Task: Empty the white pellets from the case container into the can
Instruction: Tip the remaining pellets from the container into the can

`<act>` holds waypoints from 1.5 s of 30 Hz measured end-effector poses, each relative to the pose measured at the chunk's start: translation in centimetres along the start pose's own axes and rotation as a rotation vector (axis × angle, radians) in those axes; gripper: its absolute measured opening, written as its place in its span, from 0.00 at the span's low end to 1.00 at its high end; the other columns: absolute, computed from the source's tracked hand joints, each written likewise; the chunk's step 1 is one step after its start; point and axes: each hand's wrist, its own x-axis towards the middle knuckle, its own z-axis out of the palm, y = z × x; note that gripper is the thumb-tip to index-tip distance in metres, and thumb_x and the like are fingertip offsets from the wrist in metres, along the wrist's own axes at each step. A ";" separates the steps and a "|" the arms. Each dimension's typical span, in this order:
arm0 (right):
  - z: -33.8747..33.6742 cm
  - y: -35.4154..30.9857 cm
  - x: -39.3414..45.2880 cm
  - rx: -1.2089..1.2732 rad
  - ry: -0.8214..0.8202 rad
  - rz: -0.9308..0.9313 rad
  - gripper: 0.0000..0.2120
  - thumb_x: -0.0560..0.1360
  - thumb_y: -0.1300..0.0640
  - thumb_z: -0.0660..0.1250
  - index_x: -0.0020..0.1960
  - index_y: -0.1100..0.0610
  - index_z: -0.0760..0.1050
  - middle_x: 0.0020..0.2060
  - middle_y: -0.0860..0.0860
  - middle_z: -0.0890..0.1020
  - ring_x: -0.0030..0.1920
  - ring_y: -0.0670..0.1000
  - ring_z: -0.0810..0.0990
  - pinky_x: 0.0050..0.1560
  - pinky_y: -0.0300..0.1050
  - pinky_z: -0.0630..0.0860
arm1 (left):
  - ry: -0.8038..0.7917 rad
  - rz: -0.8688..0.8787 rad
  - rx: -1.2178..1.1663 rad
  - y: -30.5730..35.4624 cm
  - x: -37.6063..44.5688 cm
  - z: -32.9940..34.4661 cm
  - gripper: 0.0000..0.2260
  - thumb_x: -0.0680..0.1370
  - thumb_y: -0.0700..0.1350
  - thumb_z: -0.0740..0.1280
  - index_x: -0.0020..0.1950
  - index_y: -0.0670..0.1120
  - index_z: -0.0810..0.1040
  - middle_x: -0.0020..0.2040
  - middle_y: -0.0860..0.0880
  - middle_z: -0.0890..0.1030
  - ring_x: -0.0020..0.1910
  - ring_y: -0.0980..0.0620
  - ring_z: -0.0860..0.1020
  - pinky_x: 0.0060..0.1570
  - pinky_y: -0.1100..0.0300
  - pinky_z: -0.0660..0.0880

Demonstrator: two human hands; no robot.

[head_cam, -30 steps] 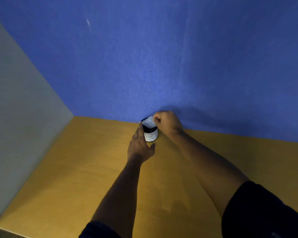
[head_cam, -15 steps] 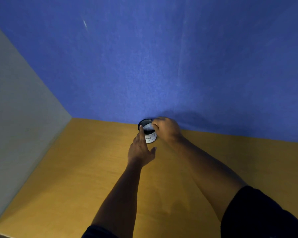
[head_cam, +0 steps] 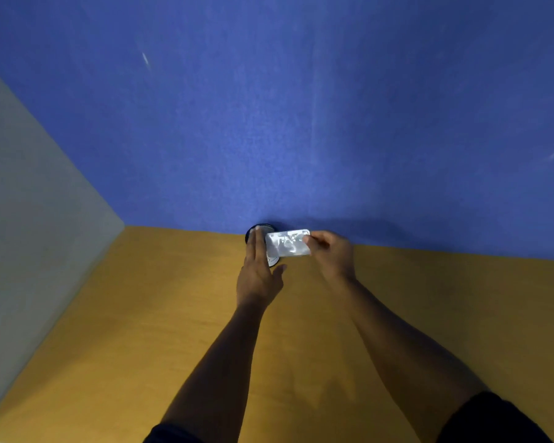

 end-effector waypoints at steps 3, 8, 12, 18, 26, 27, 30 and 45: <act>-2.6 1.7 -1.5 0.037 -0.029 0.052 0.08 0.75 0.53 0.74 0.49 0.56 0.86 0.37 0.45 0.86 0.36 0.39 0.81 0.40 0.31 0.76 | -0.078 0.046 0.046 1.2 -0.7 0.8 0.39 0.78 0.49 0.70 0.83 0.51 0.50 0.83 0.53 0.56 0.78 0.50 0.64 0.61 0.53 0.77; -7.0 4.4 -5.1 0.137 -0.018 0.187 0.03 0.75 0.56 0.74 0.46 0.56 0.86 0.28 0.45 0.82 0.29 0.41 0.74 0.35 0.40 0.74 | -0.233 0.098 0.098 3.4 -3.5 2.5 0.33 0.80 0.51 0.68 0.82 0.50 0.57 0.78 0.49 0.67 0.73 0.48 0.71 0.64 0.53 0.76; -10.8 6.8 -8.6 0.016 -0.030 0.240 0.04 0.74 0.59 0.74 0.48 0.57 0.86 0.37 0.57 0.87 0.35 0.51 0.83 0.42 0.52 0.81 | -0.324 0.173 0.144 4.9 -7.4 4.3 0.32 0.80 0.53 0.67 0.81 0.48 0.59 0.72 0.47 0.72 0.65 0.46 0.77 0.57 0.52 0.78; -15.2 9.4 -13.7 -0.248 -0.126 0.279 0.09 0.74 0.58 0.73 0.52 0.57 0.85 0.44 0.53 0.88 0.43 0.51 0.85 0.46 0.46 0.81 | -0.479 0.209 0.219 6.3 -13.1 7.3 0.30 0.81 0.52 0.64 0.81 0.46 0.59 0.71 0.46 0.71 0.65 0.44 0.75 0.63 0.50 0.76; -20.2 11.4 -19.1 -0.919 0.010 0.274 0.24 0.72 0.46 0.72 0.63 0.57 0.77 0.60 0.57 0.80 0.60 0.59 0.77 0.59 0.53 0.75 | -0.573 0.080 0.078 6.9 -17.8 9.0 0.29 0.79 0.47 0.67 0.78 0.46 0.63 0.67 0.44 0.74 0.63 0.42 0.77 0.58 0.50 0.77; -20.9 11.7 -19.7 -0.986 0.033 0.344 0.26 0.70 0.45 0.72 0.63 0.57 0.76 0.59 0.57 0.79 0.61 0.60 0.76 0.59 0.53 0.75 | -0.571 0.072 0.057 6.9 -17.9 9.1 0.29 0.78 0.46 0.68 0.78 0.46 0.64 0.65 0.44 0.76 0.62 0.42 0.77 0.58 0.50 0.77; -21.9 12.7 -21.5 -1.020 0.048 0.506 0.27 0.68 0.45 0.72 0.61 0.59 0.74 0.57 0.57 0.78 0.60 0.60 0.77 0.57 0.54 0.76 | -0.564 0.045 0.012 6.9 -17.9 9.1 0.29 0.76 0.44 0.71 0.76 0.45 0.68 0.64 0.43 0.78 0.63 0.43 0.78 0.60 0.50 0.77; -22.7 13.5 -20.9 -0.921 -0.065 0.540 0.27 0.78 0.40 0.61 0.63 0.62 0.75 0.58 0.60 0.79 0.61 0.61 0.77 0.60 0.51 0.75 | -0.545 -0.425 -0.561 7.0 -17.8 8.9 0.27 0.69 0.31 0.77 0.66 0.42 0.76 0.54 0.38 0.84 0.47 0.47 0.82 0.38 0.58 0.81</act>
